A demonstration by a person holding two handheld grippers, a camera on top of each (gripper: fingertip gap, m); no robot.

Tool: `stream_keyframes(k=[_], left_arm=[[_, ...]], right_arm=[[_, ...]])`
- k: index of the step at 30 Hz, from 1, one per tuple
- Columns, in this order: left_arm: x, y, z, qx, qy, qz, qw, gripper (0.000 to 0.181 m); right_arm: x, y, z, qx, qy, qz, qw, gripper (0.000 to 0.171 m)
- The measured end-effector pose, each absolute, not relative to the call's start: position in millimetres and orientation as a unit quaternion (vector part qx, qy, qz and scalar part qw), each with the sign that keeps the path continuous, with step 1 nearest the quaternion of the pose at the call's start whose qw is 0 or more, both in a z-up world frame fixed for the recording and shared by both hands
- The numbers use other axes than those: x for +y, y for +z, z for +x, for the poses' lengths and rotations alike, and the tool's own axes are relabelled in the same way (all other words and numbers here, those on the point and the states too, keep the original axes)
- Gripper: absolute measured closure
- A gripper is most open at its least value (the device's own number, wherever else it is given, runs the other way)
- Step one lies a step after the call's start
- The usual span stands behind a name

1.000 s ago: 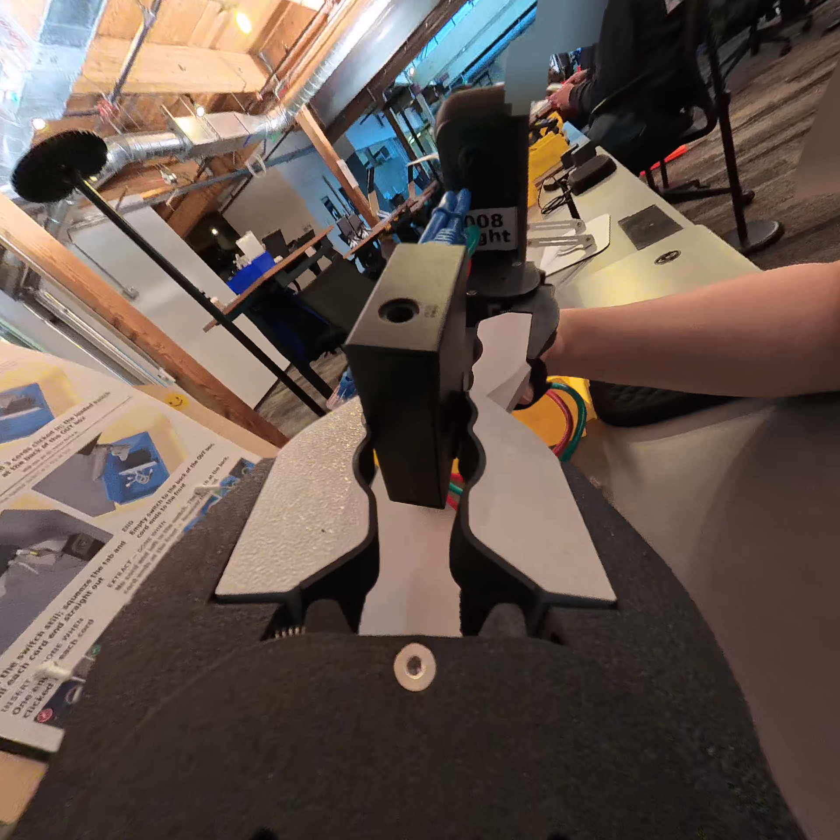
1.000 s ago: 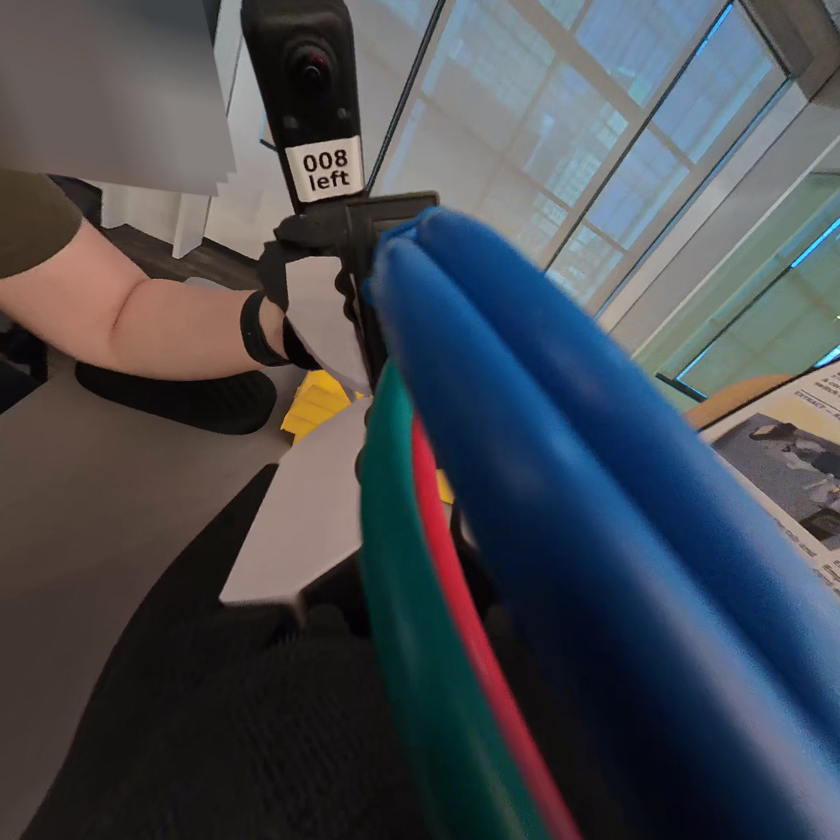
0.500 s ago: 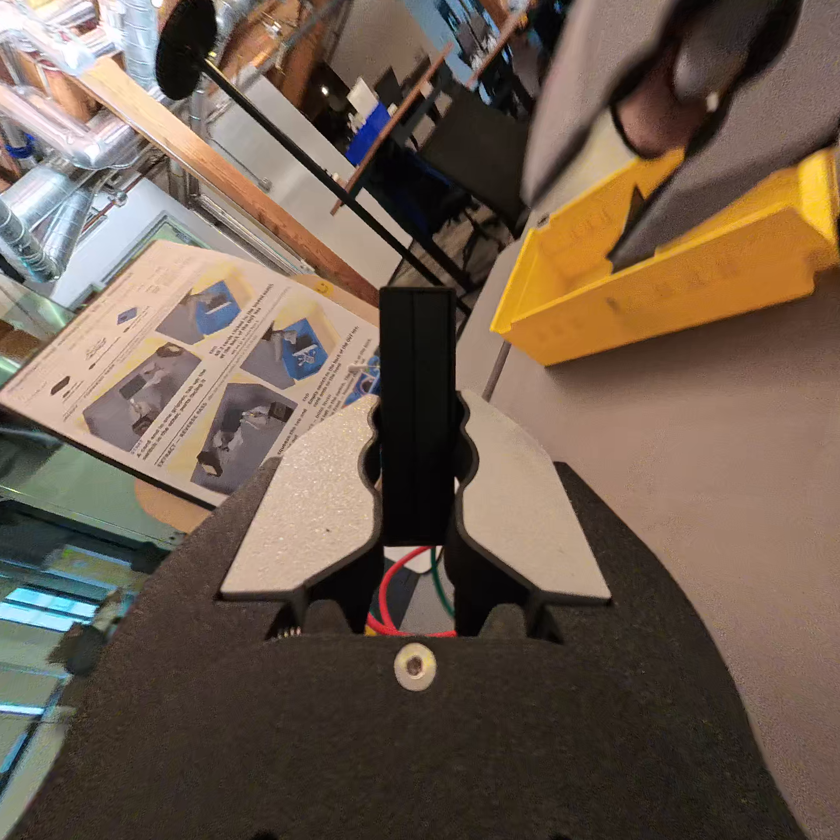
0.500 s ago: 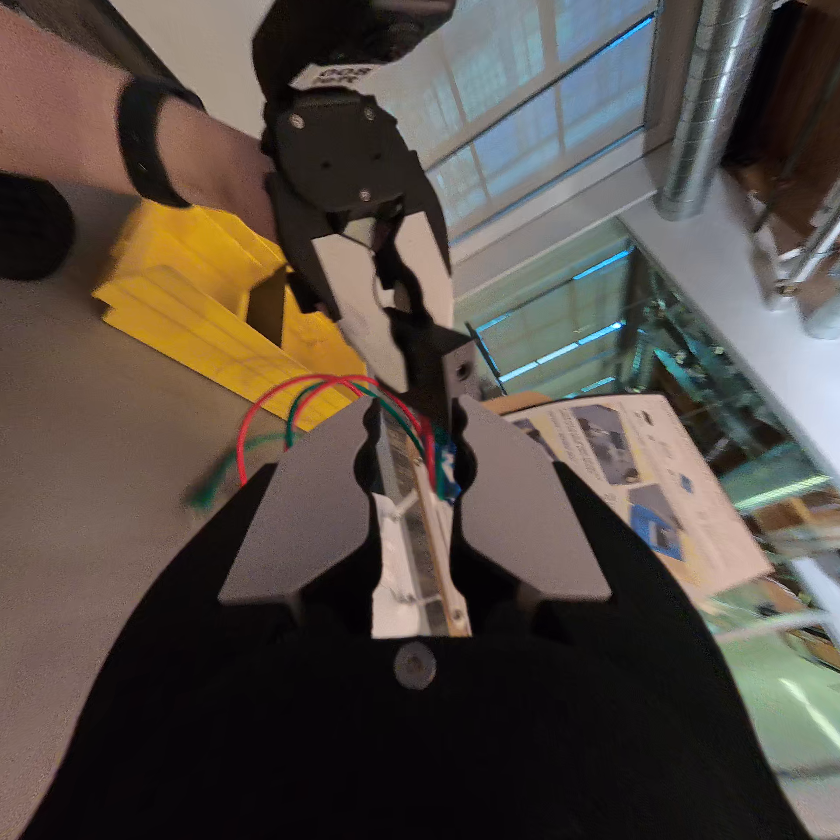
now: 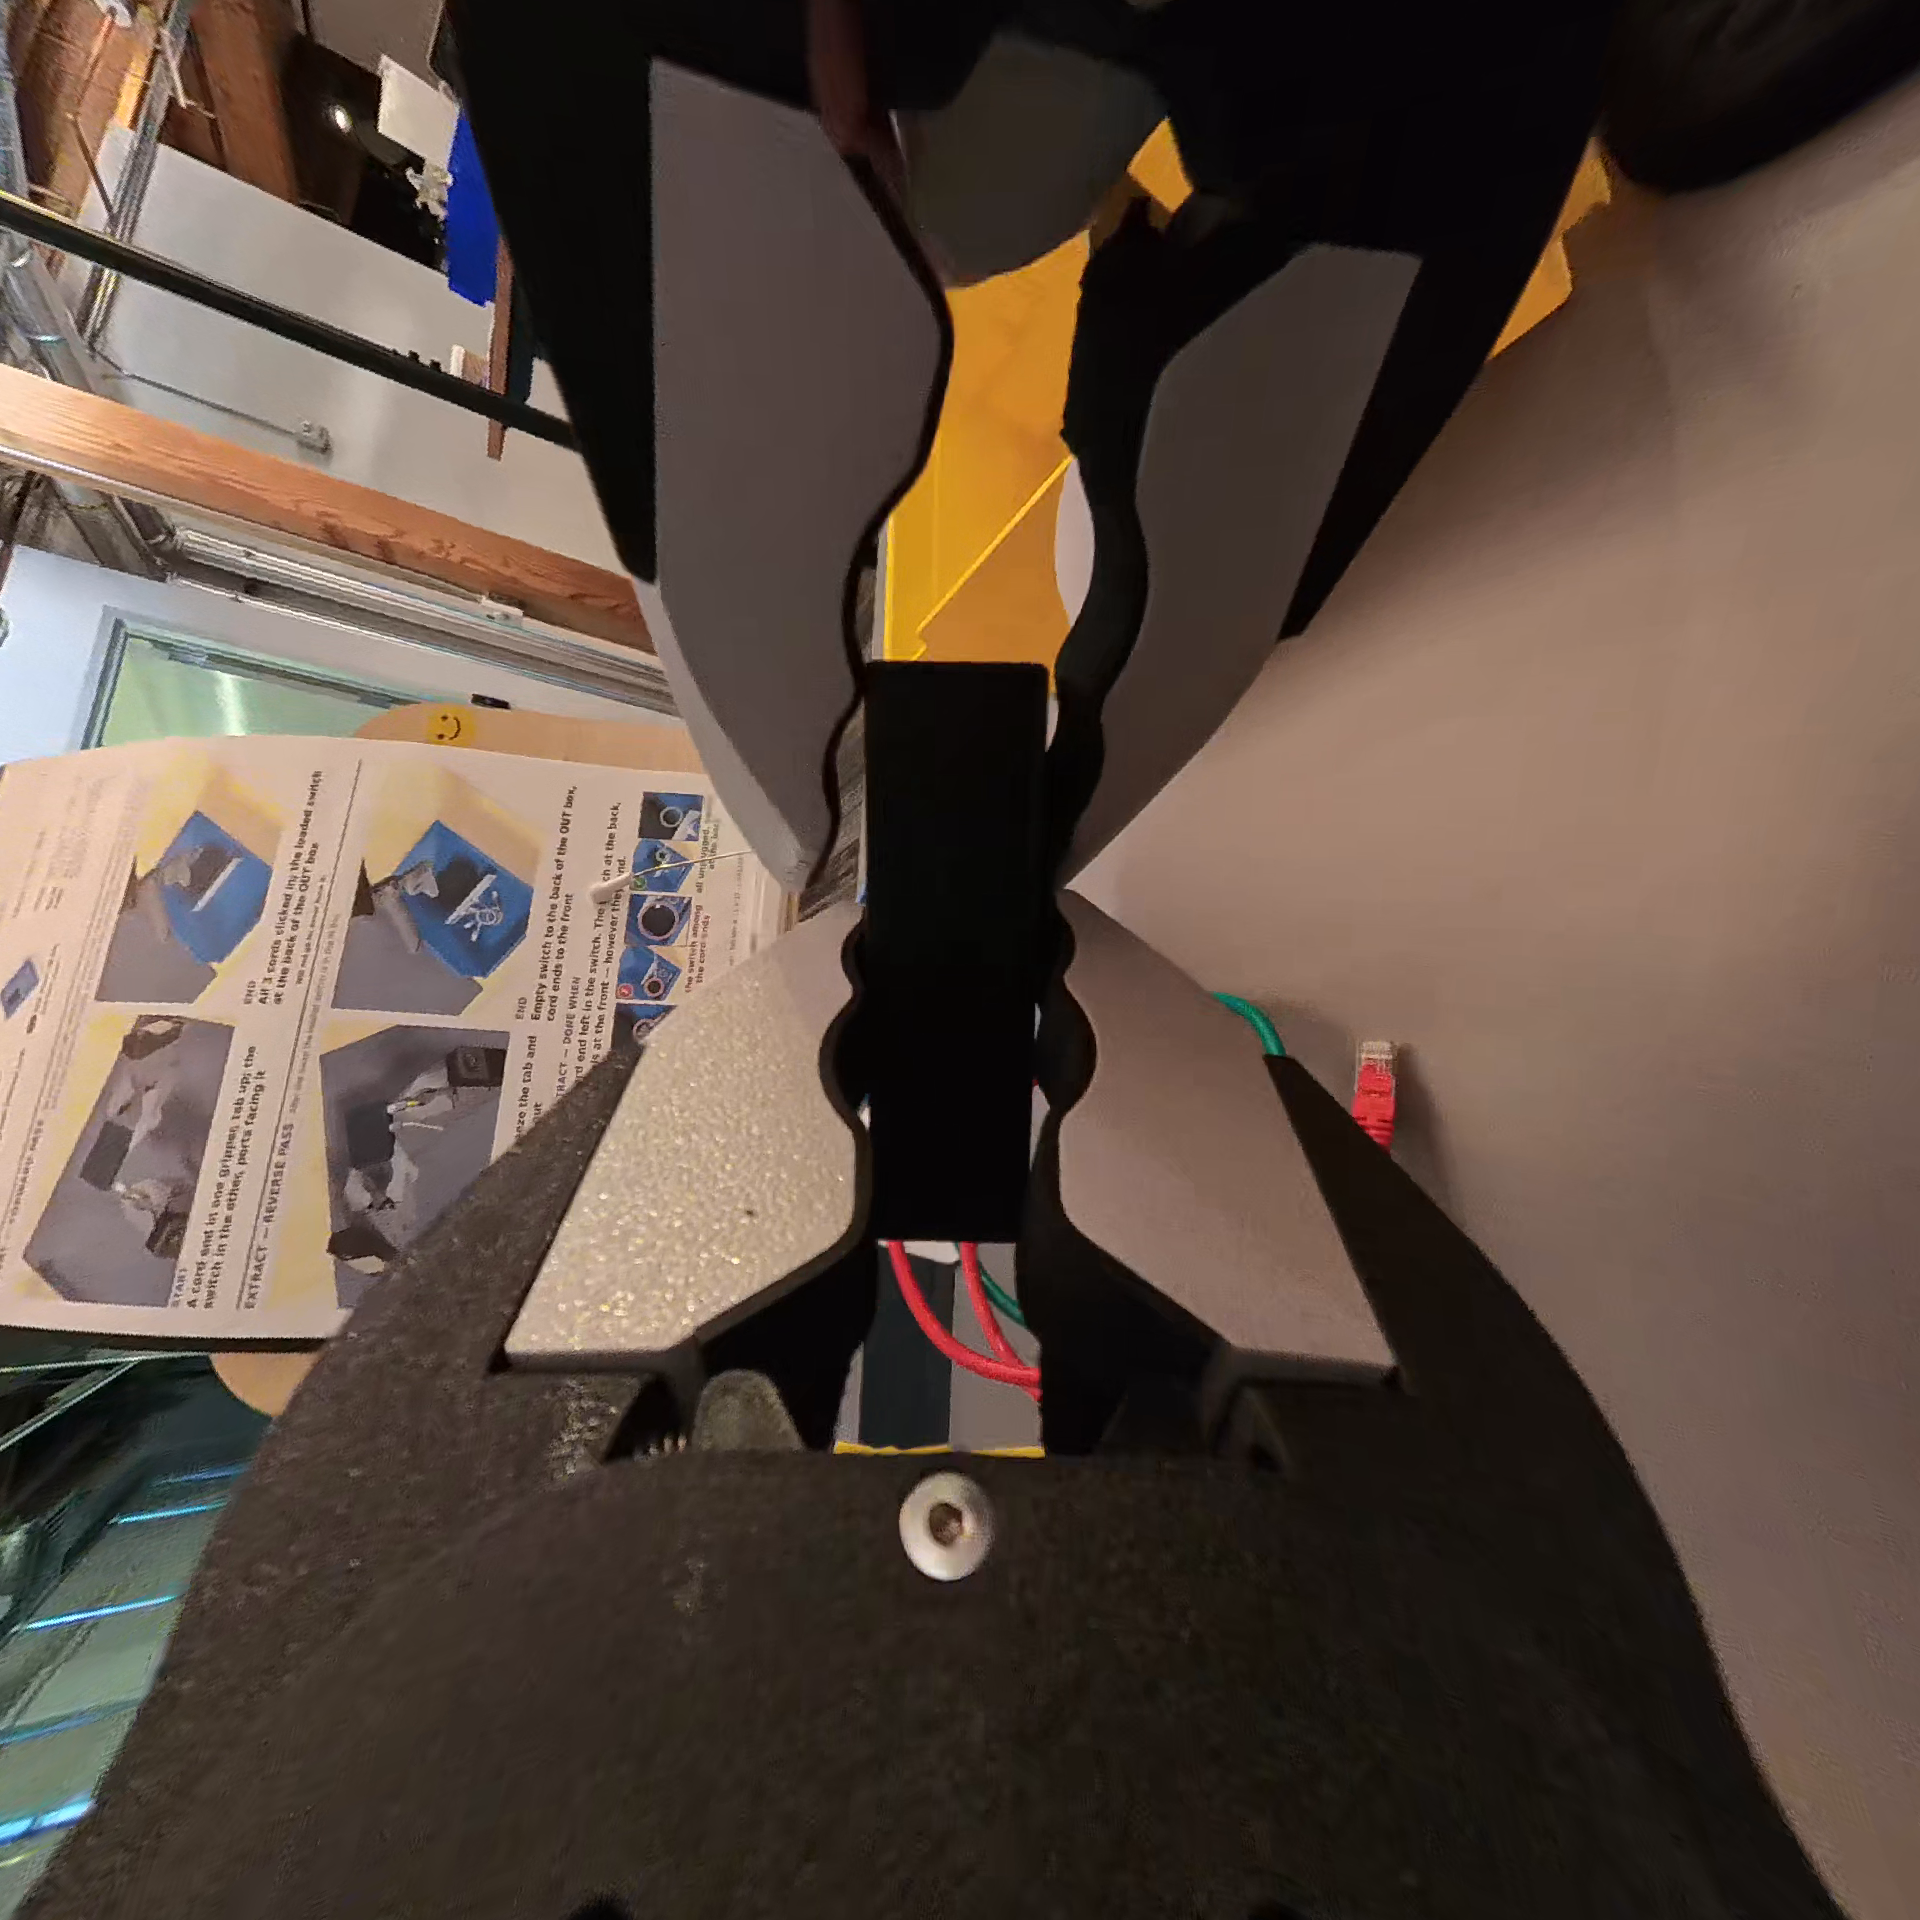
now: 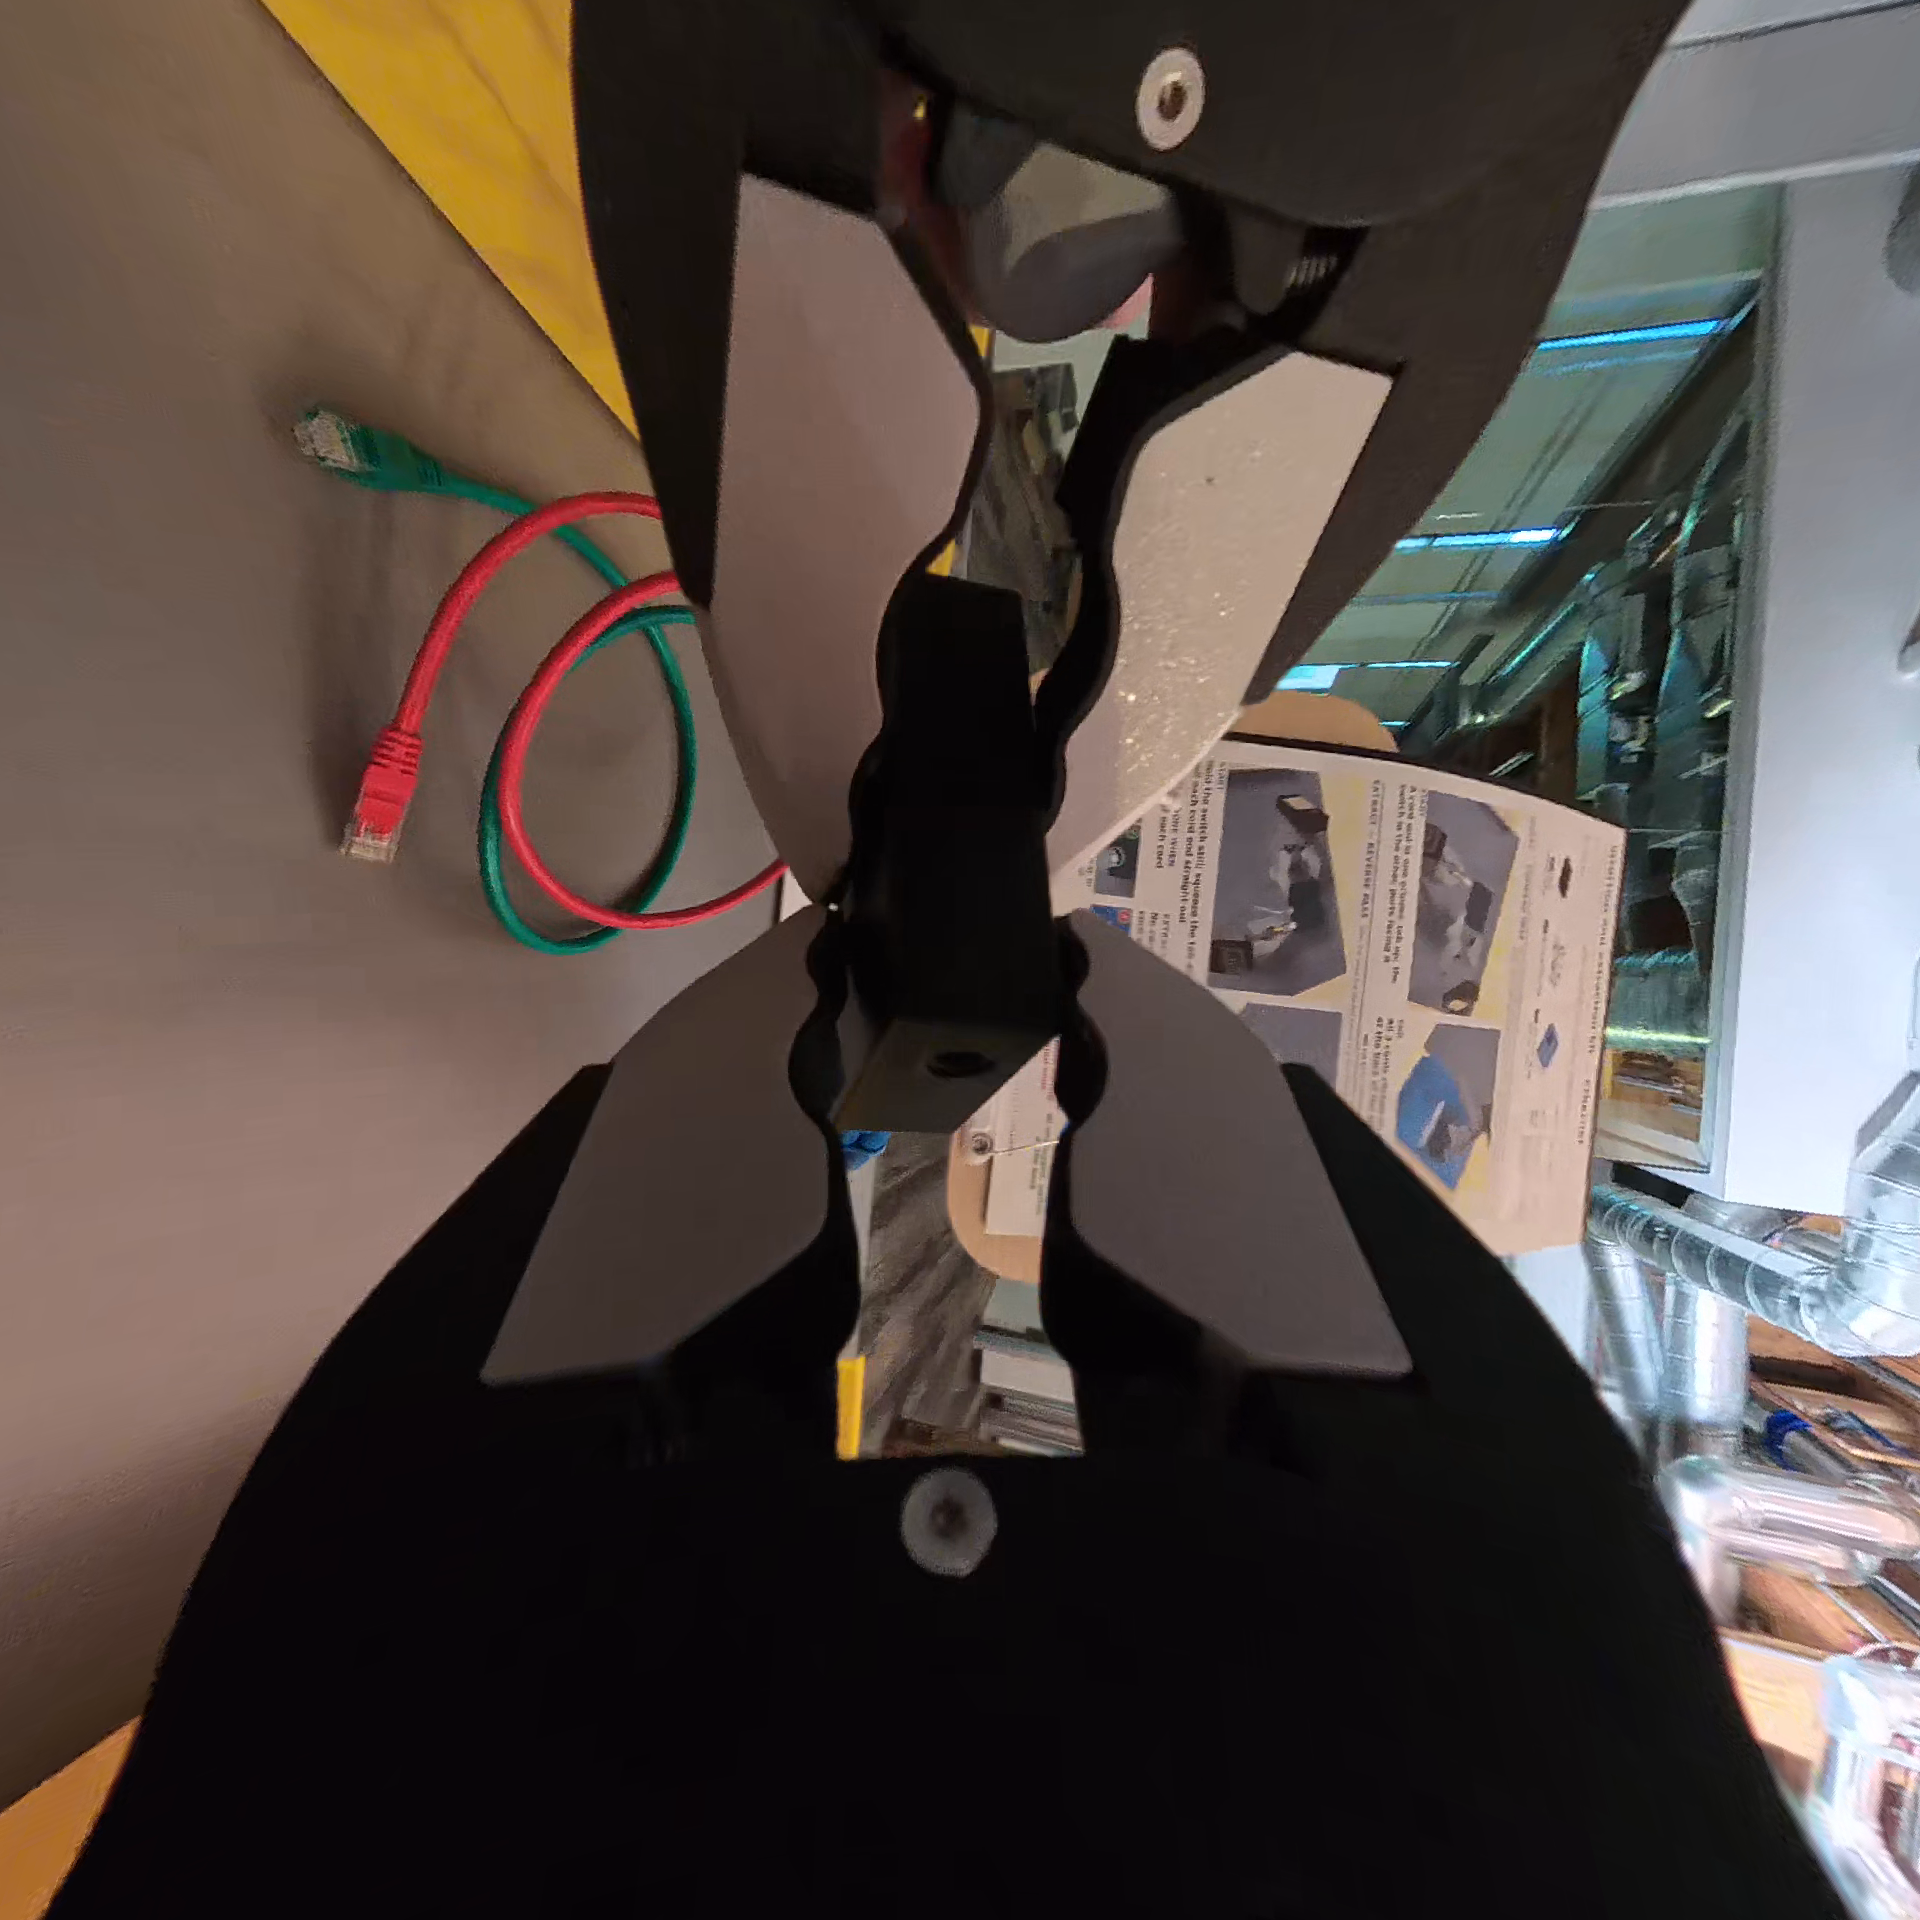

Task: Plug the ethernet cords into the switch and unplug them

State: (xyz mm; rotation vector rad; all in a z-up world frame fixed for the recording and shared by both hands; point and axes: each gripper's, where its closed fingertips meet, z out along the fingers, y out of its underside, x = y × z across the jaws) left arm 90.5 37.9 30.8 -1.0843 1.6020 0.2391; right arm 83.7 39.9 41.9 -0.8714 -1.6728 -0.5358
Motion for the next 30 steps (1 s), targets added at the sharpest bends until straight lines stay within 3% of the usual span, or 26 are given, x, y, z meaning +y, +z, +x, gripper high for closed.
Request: stream_keyframes(k=[5, 10, 14, 24, 30], left_arm=[[38.3, 28.1, 89.3, 0.683, 0.086, -0.466, 0.556, 0.154], [41.0, 28.4, 88.0, 0.678, 0.083, -0.469, 0.560, 0.153], [44.0, 46.2, 80.1, 0.644, 0.050, -0.485, 0.589, 0.141], [55.8, 100.3, -29.3, 0.545, 0.076, -0.562, 0.617, 0.143], [48.1, 120.2, -44.4, 0.522, 0.056, -0.550, 0.650, 0.145]], right_arm=[[41.4, 39.9, 81.7, -0.709, -0.239, -0.370, 0.550, 0.131], [41.1, 37.2, 82.0, -0.704, -0.197, -0.419, 0.538, 0.140], [43.4, 49.6, 84.7, -0.683, -0.187, -0.427, 0.563, 0.142], [65.0, 75.6, 112.0, -0.617, -0.267, -0.444, 0.592, 0.143], [67.0, 123.7, 142.8, -0.561, -0.323, -0.463, 0.606, 0.142]])
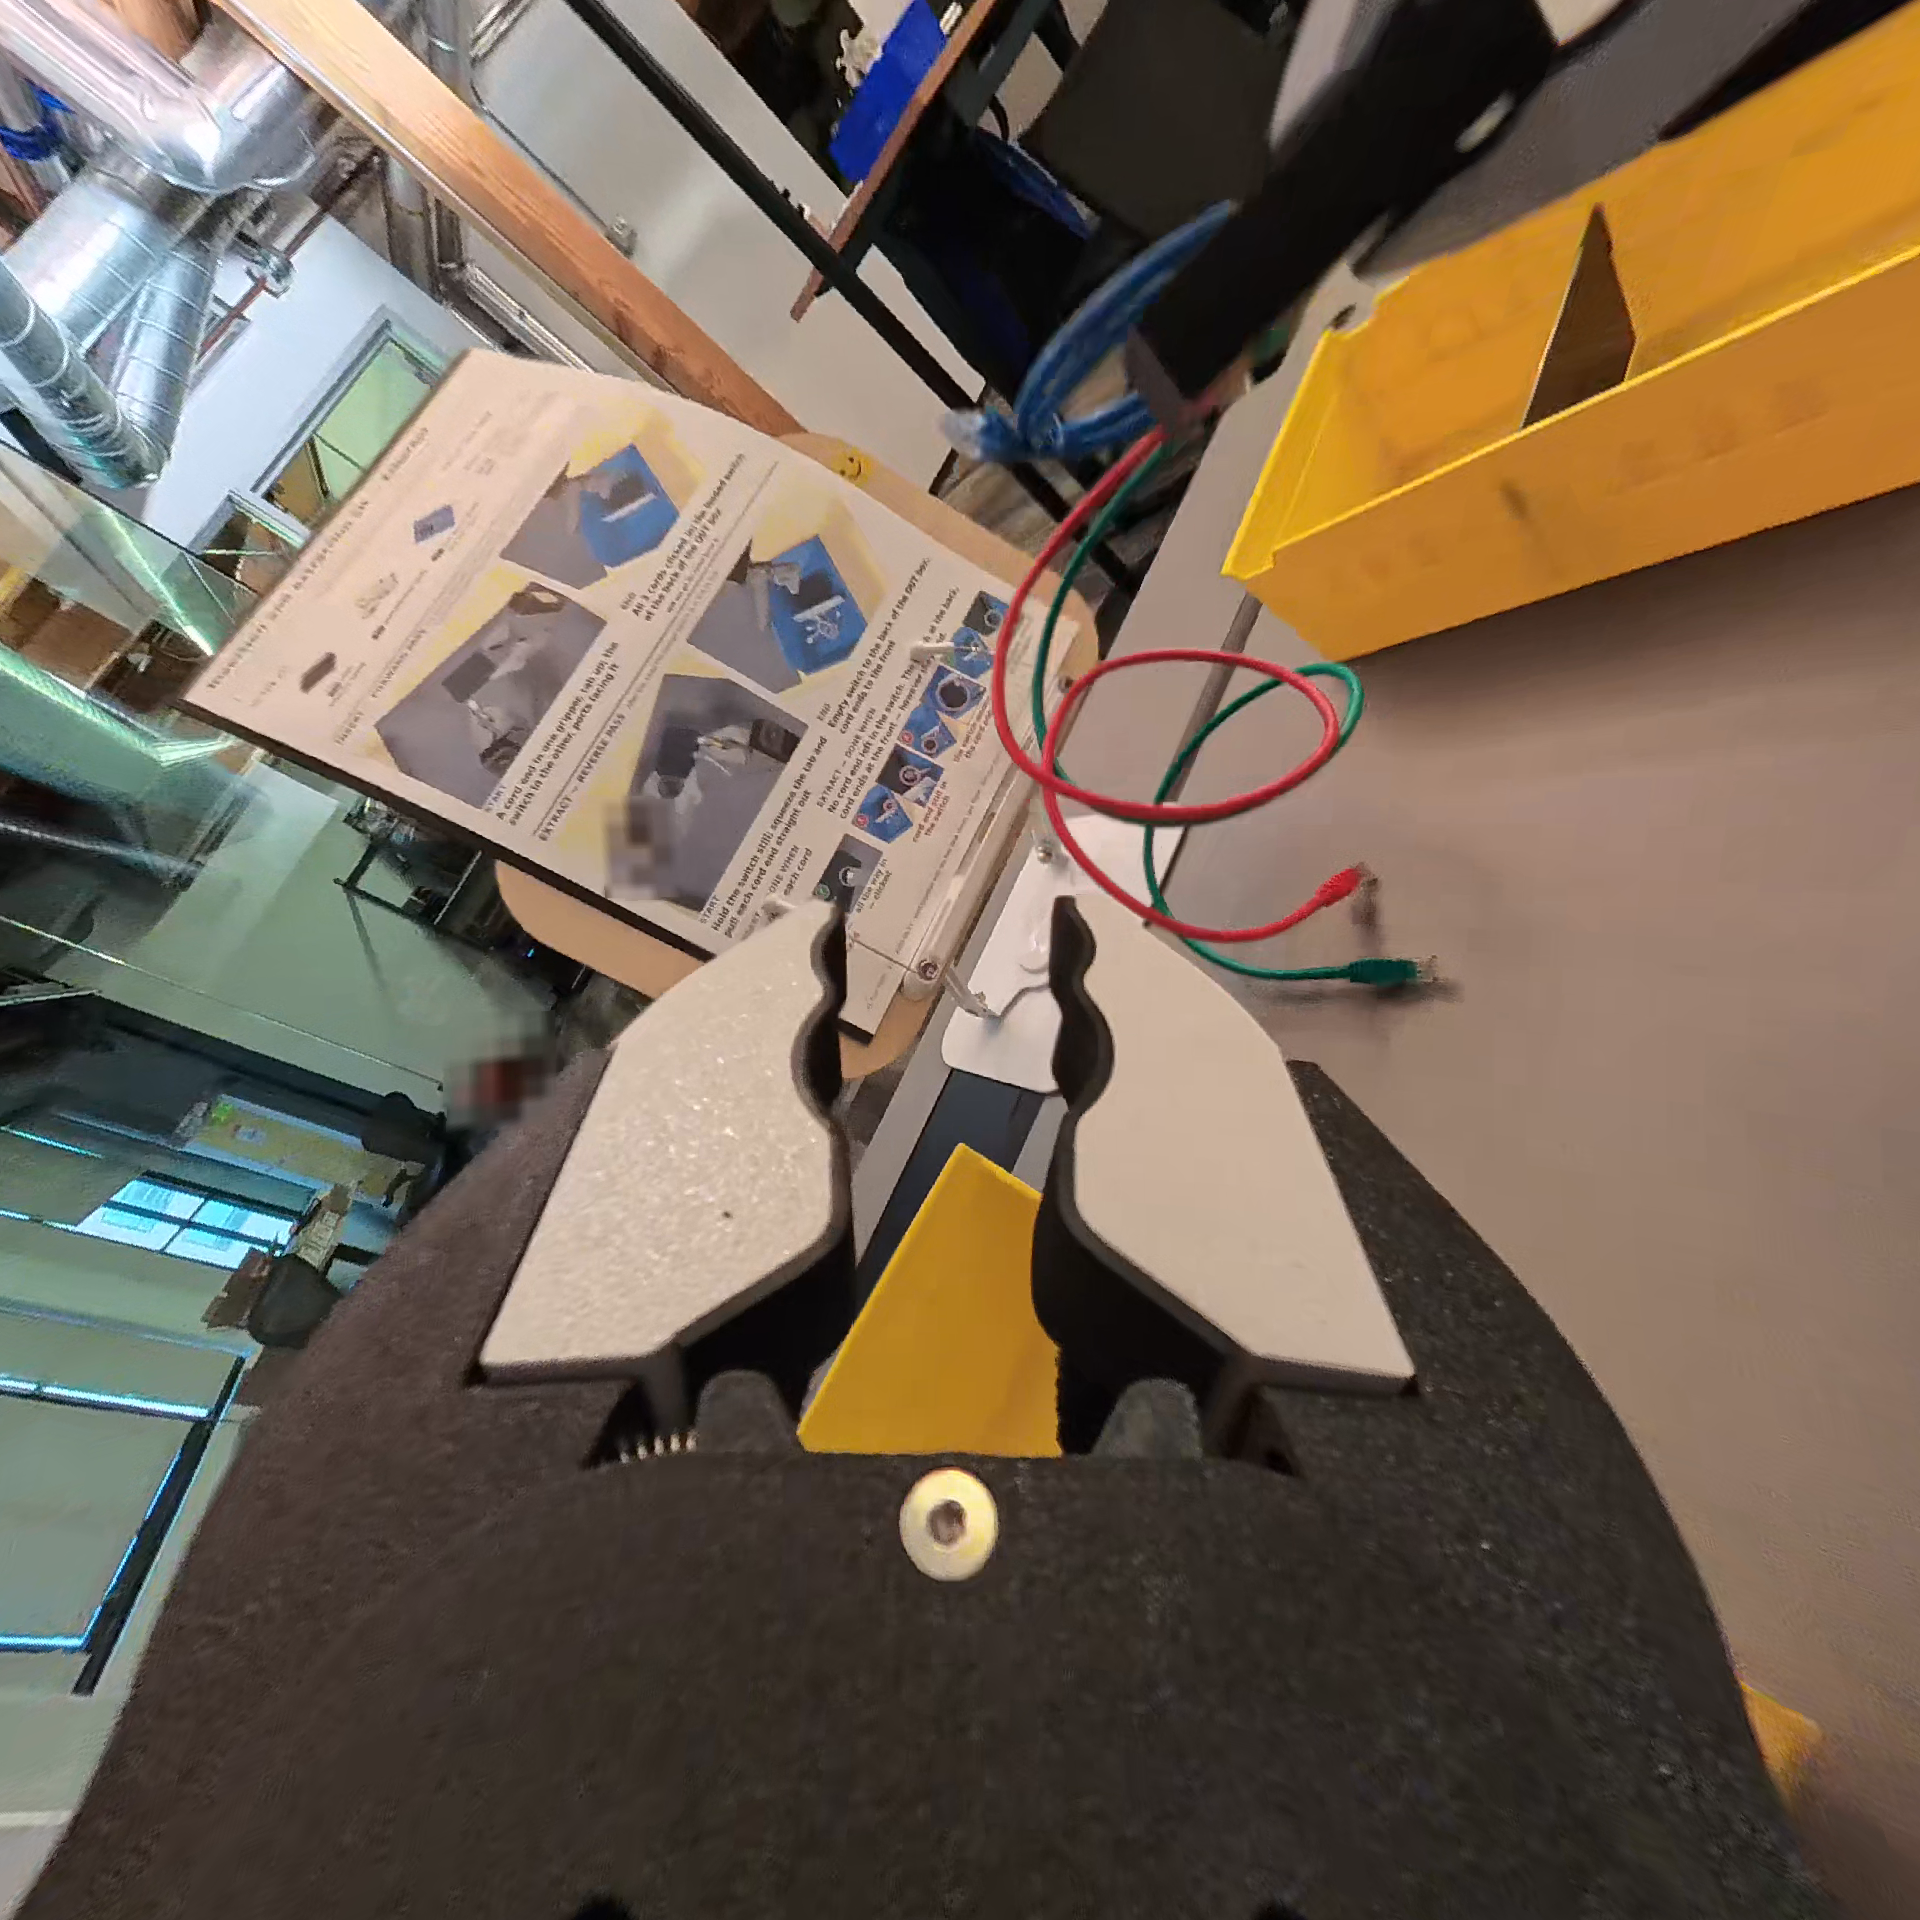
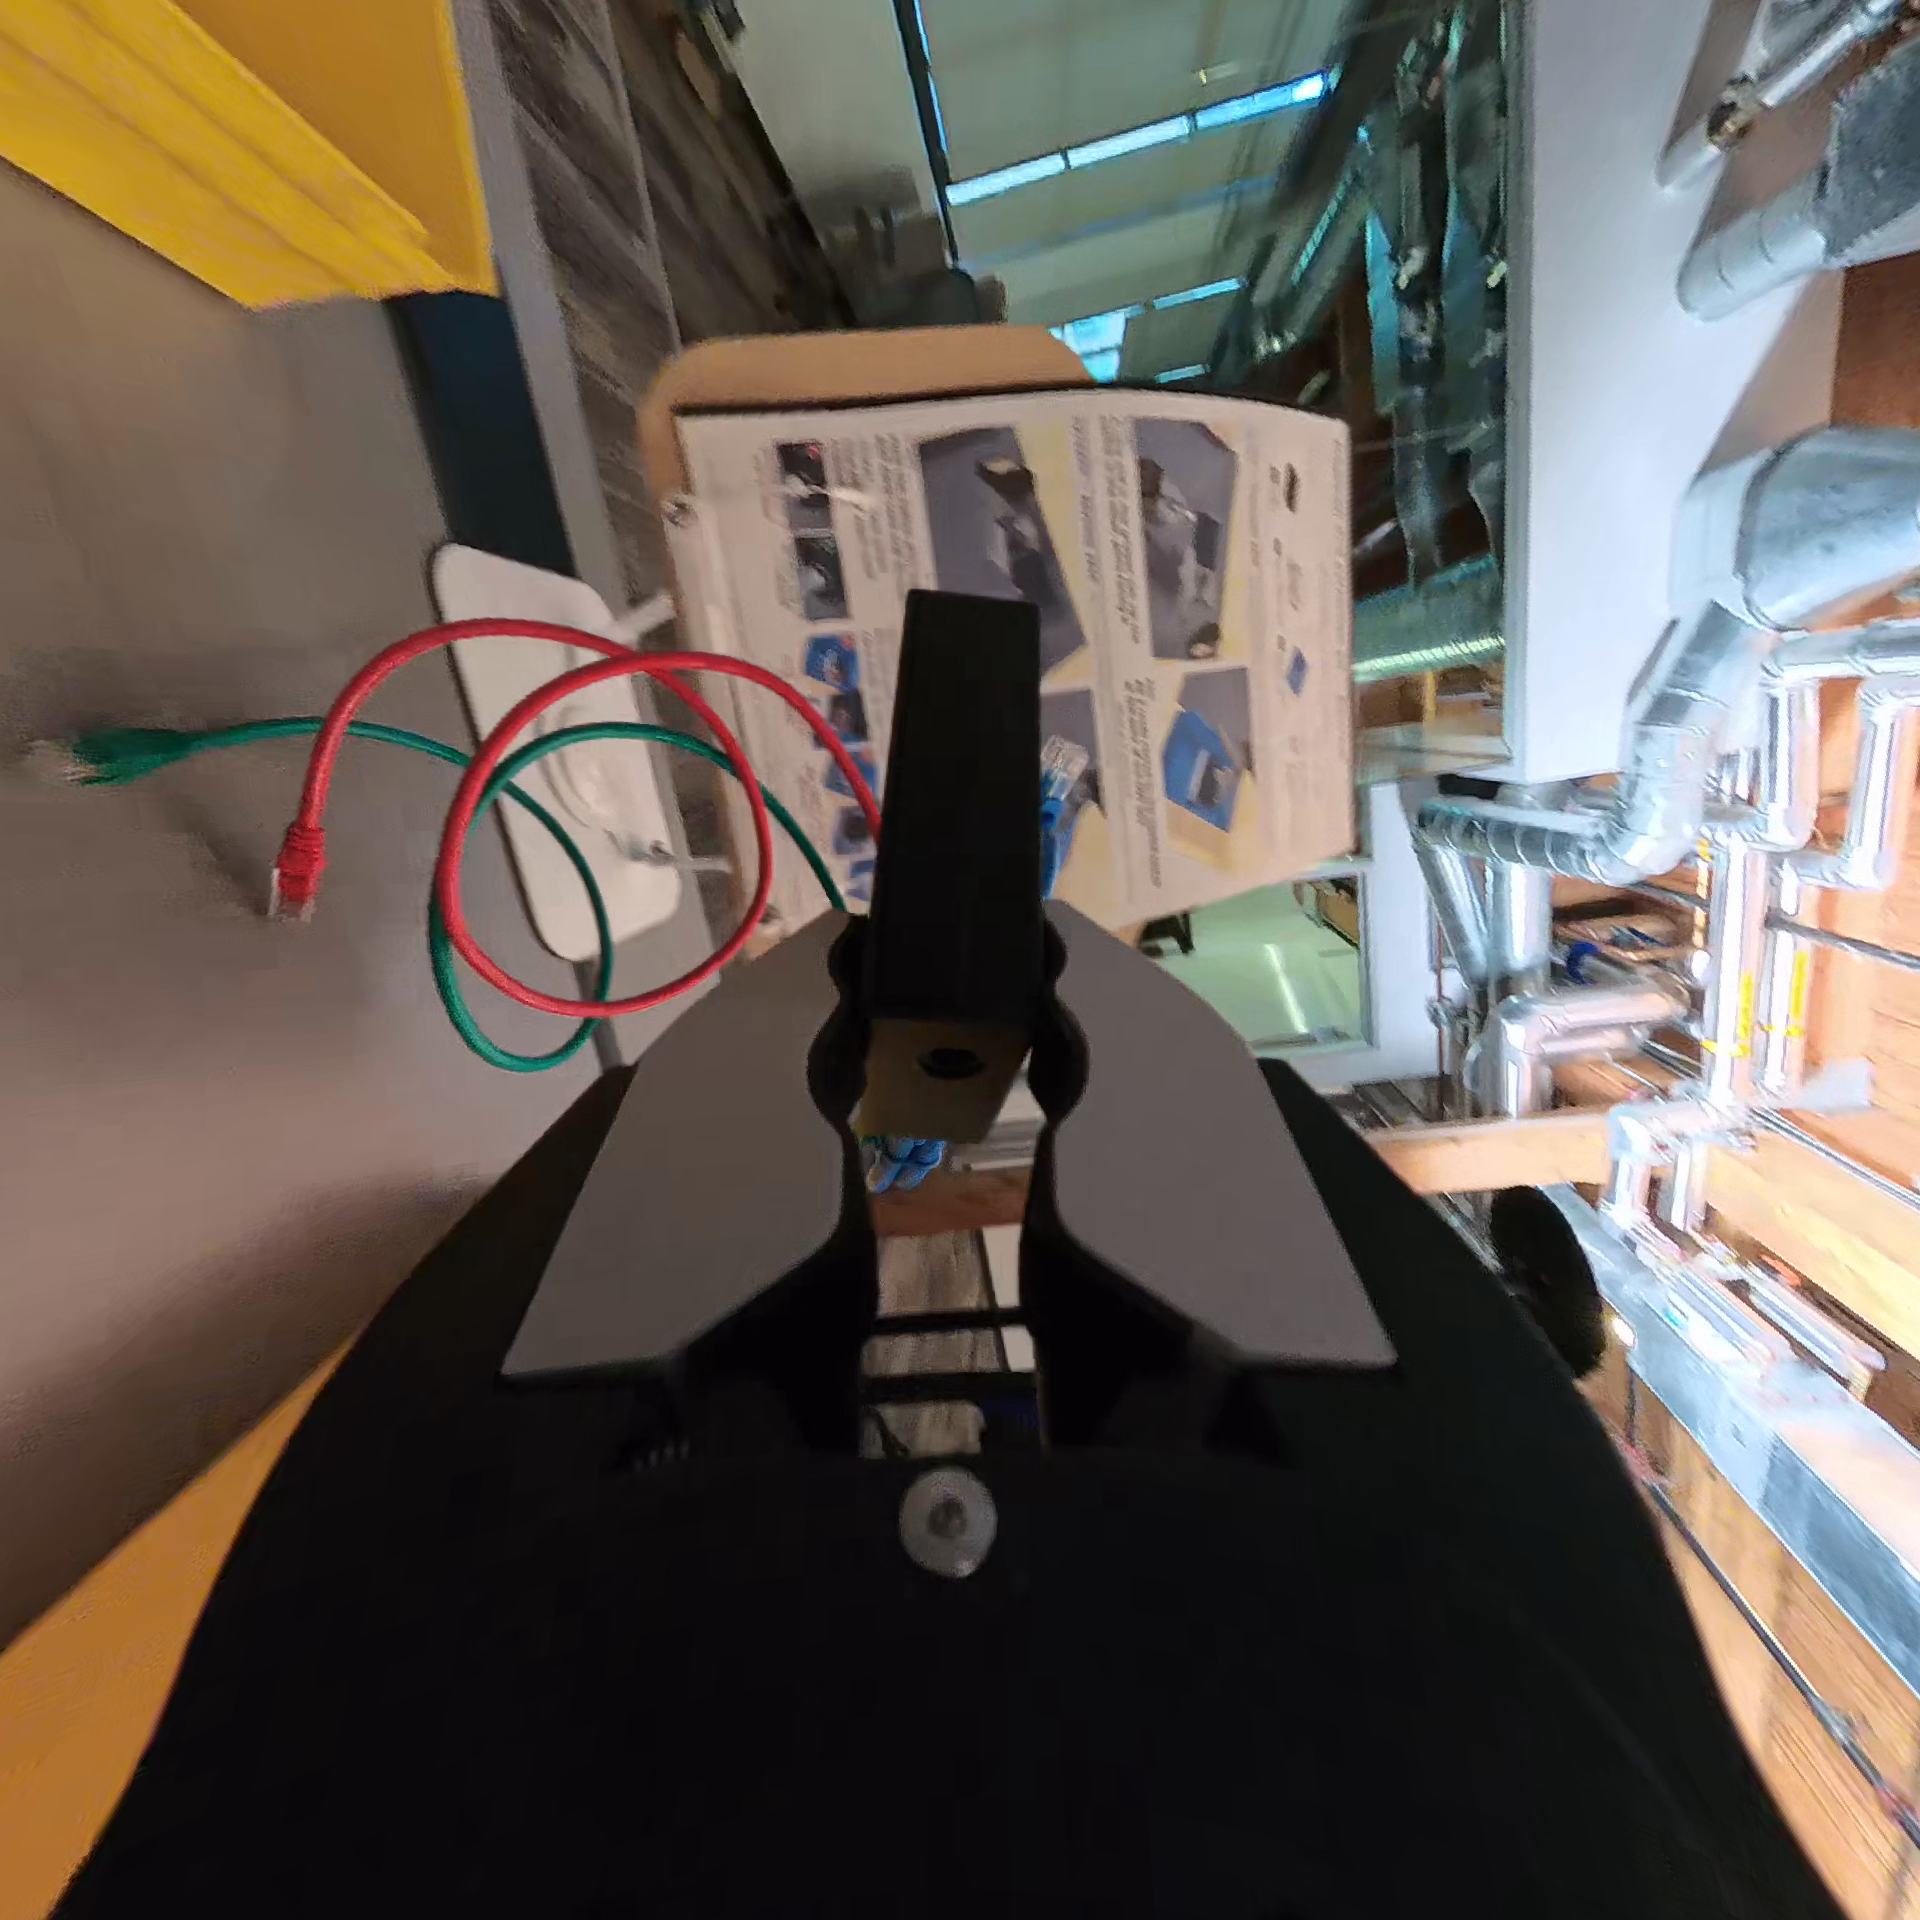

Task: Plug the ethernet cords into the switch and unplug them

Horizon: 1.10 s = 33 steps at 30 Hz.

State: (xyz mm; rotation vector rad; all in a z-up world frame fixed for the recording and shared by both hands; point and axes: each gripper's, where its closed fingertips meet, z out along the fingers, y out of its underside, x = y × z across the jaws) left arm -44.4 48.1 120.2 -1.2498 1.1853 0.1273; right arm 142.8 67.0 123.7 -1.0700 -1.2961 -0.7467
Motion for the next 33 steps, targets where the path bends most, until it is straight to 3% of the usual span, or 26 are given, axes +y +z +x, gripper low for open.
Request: stream_keyframes(k=[9, 16, 22, 33], left_arm=[[38.8, 120.4, -34.4, 0.537, 0.050, -0.539, 0.647, 0.146], [38.7, 114.6, -28.2, 0.549, 0.050, -0.538, 0.638, 0.147], [37.0, 110.7, -23.9, 0.561, 0.049, -0.534, 0.631, 0.147], [33.2, 109.9, -22.8, 0.570, 0.039, -0.526, 0.631, 0.148]], right_arm=[[68.3, 246.4, 211.0, -0.501, -0.417, -0.495, 0.574, 0.142], [85.3, 283.3, 261.1, -0.485, -0.483, -0.537, 0.493, 0.143], [98.6, 255.8, 294.0, -0.479, -0.469, -0.595, 0.443, 0.142], [127.7, 139.0, 332.4, -0.476, -0.357, -0.713, 0.371, 0.141]])
